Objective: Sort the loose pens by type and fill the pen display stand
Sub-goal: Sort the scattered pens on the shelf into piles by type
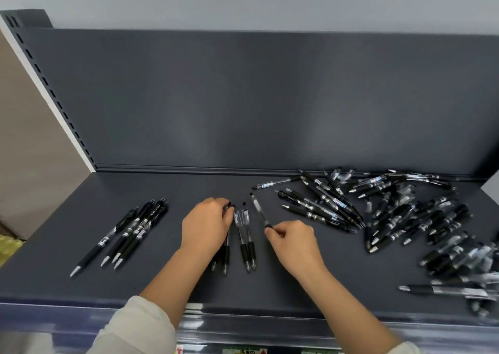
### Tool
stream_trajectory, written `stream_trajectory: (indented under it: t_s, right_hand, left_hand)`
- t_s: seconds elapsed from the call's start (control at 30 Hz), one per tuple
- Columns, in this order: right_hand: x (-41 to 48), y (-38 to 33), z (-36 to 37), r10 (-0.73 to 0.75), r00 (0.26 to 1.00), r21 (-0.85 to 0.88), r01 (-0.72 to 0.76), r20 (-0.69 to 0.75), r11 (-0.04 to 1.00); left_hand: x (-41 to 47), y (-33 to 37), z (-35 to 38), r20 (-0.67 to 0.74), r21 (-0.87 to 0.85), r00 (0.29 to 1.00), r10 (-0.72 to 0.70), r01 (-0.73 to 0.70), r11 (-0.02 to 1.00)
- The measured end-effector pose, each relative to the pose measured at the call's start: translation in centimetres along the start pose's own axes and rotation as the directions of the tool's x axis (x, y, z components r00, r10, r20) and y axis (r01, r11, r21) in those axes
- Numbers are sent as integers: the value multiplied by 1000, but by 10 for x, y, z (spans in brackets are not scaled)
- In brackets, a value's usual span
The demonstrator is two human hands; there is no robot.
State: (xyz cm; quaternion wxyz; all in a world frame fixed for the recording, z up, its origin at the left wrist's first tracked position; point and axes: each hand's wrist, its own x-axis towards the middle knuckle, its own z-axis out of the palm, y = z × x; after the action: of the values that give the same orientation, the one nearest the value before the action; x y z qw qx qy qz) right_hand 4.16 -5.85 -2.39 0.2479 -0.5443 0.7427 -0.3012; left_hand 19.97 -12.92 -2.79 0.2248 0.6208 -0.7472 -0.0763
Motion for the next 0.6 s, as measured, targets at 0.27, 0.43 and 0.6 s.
stream_trajectory:
  t_s: [0.27, 0.43, 0.6]
  right_hand:
    - [-10, -5, 11, -208, 973, -179, 224, 101, 958]
    - [-11, 2, 0, -245, 960, -148, 265, 136, 953]
    - [-4, 32, -42, -200, 980, -178, 197, 1, 964]
  left_hand:
    - [-3, 1, 7, -38, -19, 999, 15, -16, 1000]
    - [-1, 9, 5, -64, -27, 996, 63, -65, 998]
    - [1, 39, 9, -52, -38, 983, 177, -179, 983]
